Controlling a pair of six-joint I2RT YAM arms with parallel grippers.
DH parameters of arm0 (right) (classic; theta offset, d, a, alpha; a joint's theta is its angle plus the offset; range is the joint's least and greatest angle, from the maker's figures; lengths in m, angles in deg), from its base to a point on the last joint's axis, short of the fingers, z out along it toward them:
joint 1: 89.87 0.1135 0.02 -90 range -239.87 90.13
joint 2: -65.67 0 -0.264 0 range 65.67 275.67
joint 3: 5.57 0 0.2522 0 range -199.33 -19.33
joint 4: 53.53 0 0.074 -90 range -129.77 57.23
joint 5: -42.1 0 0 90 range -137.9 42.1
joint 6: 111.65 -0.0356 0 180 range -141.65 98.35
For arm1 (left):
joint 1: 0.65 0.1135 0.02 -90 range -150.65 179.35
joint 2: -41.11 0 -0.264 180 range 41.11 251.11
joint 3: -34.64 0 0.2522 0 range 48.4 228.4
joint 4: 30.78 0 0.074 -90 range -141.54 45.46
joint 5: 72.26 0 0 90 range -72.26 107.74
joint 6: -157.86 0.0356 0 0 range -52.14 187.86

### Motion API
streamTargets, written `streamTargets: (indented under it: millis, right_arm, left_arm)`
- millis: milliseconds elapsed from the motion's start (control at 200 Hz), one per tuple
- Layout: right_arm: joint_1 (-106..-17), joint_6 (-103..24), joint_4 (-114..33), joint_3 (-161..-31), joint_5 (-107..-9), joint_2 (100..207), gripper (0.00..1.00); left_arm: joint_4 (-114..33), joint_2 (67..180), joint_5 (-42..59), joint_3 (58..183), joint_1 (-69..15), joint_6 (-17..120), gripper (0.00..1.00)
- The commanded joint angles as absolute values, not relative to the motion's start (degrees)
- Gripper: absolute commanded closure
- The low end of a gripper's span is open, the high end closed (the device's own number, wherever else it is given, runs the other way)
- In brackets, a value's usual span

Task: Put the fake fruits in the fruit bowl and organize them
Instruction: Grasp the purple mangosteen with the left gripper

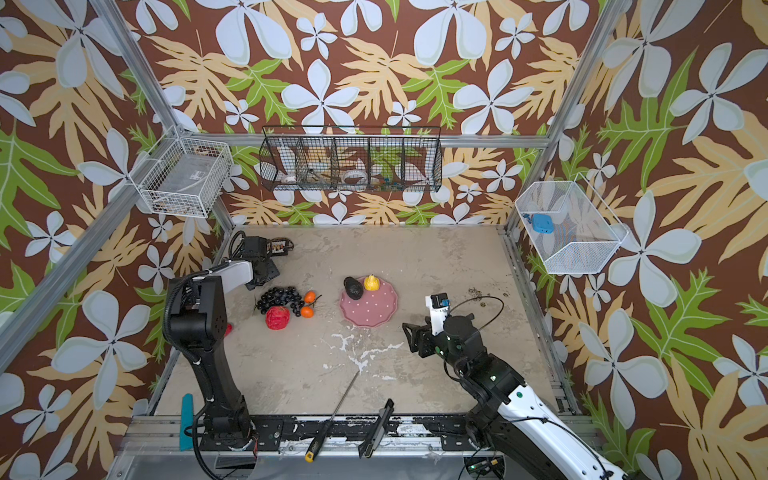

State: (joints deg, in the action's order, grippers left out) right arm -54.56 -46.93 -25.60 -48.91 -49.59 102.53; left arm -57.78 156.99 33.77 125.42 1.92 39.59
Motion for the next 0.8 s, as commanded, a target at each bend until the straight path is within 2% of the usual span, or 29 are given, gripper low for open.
streamTargets:
  millis: [0, 135, 250, 515, 796]
  right_arm:
    - [-54.5, -46.8, -26.2, -49.0, -50.1, 102.5, 0.26]
    - [-54.5, -46.8, -26.2, -49.0, -49.8, 102.4, 0.26]
    - [-54.5, -46.8, -26.2, -49.1, -49.8, 102.5, 0.26]
    - [-54.5, -46.9, -26.2, -49.0, -49.8, 102.4, 0.26]
    - [-54.5, -47.0, -26.1, -49.0, -49.9, 102.3, 0.26]
  left_arm:
    - [-56.6, 156.3, 33.3, 125.6, 1.8, 40.2, 0.3]
    - [-56.7, 156.6, 33.1, 125.7, 1.8, 40.2, 0.32]
    - [-57.1, 157.0, 33.5, 125.8, 1.7, 40.3, 0.29]
    - [-57.2, 157.8, 32.7, 126.2, 1.7, 40.3, 0.29]
    - [-54.0, 155.2, 30.0, 123.9, 1.4, 39.5, 0.43]
